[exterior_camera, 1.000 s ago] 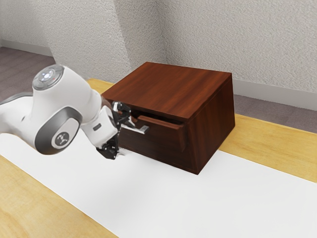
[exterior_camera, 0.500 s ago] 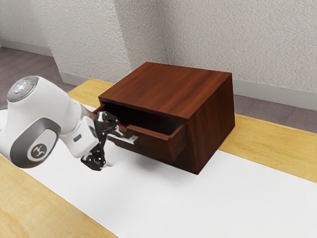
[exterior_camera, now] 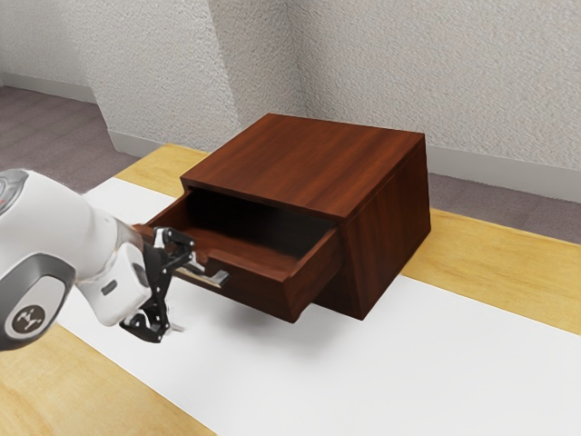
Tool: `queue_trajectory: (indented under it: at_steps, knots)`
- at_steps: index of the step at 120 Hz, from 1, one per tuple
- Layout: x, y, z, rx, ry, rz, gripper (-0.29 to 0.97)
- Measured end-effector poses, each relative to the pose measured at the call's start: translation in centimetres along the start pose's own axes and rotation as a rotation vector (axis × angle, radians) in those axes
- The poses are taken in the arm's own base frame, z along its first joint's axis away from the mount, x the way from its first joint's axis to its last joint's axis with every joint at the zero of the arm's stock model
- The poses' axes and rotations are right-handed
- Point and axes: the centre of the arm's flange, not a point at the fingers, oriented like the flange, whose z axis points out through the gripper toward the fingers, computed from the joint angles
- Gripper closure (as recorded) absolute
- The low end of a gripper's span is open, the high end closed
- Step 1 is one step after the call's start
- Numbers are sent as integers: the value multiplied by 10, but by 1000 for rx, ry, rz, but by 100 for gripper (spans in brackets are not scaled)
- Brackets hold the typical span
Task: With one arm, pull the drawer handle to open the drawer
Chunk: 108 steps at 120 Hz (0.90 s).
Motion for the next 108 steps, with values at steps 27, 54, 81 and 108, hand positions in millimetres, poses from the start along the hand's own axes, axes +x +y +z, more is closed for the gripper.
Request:
queue_trajectory:
  at_steps: [27, 54, 81, 108]
  knots:
    - [-13, 21, -13, 12, 1, -30, 0]
    - [-16, 37, -23, 21, -8, -36, 3]
    - [-21, 55, -30, 21, -4, -48, 0]
    - [-26, 64, -37, 29, -1, -59, 4]
